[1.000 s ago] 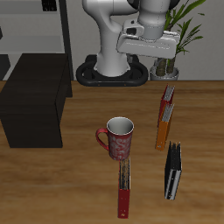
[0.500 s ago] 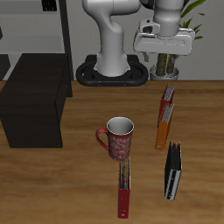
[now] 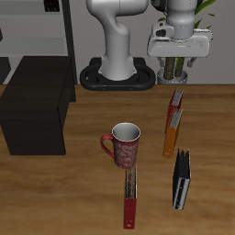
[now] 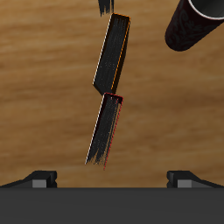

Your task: Place the left red book in the top region of the shelf

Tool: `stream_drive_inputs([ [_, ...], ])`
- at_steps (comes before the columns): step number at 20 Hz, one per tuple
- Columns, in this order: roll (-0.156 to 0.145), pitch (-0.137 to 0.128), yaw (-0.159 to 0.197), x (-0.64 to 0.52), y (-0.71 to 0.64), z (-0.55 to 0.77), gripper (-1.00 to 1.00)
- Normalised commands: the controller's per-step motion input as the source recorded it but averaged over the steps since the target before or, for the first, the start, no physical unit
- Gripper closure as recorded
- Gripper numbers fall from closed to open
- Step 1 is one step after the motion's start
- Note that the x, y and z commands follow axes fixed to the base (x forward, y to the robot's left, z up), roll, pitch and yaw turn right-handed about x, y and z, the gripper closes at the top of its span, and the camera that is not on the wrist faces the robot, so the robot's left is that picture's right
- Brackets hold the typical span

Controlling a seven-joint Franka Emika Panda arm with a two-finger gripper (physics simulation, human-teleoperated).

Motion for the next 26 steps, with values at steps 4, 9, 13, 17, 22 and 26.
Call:
stream_drive_inputs([
  [4,-0.001,0.002,-0.009,0.18,0.03,-0.13,-1.0],
  [9,0.012,-0.015,0.009,0.08,0.1,-0.17,-1.0],
  [13,0.001,-0.015,0.003,0.07,0.08,-0.24,-1.0],
  [17,0.018,-0.028,-0.002,0.07,-0.01,-0.34,-1.0],
  [22,-0.011,-0.009,-0.019,0.05,-0.06,-0.22,-1.0],
  [26,-0.018,0.005,-0.03,0.05,-0.08,-0.22,-1.0],
])
